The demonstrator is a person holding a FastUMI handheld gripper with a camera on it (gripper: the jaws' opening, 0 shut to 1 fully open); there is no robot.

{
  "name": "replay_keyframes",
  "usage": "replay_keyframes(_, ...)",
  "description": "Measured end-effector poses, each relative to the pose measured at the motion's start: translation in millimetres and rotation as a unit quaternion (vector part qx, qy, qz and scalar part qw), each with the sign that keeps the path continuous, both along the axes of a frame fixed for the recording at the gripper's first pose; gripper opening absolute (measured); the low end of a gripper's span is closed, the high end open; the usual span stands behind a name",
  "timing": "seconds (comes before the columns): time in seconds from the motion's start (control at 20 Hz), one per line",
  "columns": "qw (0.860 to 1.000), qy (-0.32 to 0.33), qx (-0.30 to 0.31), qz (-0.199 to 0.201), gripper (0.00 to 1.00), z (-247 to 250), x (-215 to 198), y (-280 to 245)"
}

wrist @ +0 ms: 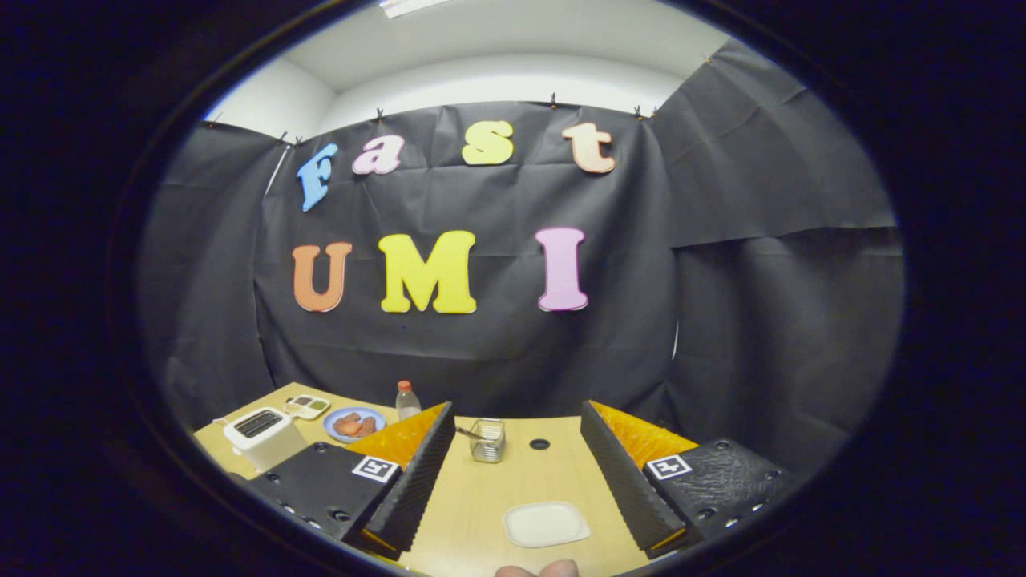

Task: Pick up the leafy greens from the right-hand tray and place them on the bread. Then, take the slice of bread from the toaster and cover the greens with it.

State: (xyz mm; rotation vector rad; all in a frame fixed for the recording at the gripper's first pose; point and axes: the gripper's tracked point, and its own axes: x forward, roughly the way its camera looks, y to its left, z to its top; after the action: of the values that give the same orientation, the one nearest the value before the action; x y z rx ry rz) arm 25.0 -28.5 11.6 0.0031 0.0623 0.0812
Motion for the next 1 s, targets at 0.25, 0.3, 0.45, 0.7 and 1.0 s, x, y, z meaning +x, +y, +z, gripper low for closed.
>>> replay_keyframes(0.25, 1.000, -0.021, -0.001, -0.003, 0.96, 15, -15, -11)
replay_keyframes(0.3, 1.000, -0.022, -0.001, -0.005, 0.96, 17, -18, -9)
replay_keyframes(0.45, 1.000, -0.025, 0.003, -0.016, 0.96, 27, -28, 1)
replay_keyframes(0.7, 0.999, -0.037, -0.004, -0.029, 0.96, 38, -38, 34)
replay_keyframes(1.0, 0.999, -0.041, -0.005, -0.014, 0.96, 43, -56, 111)
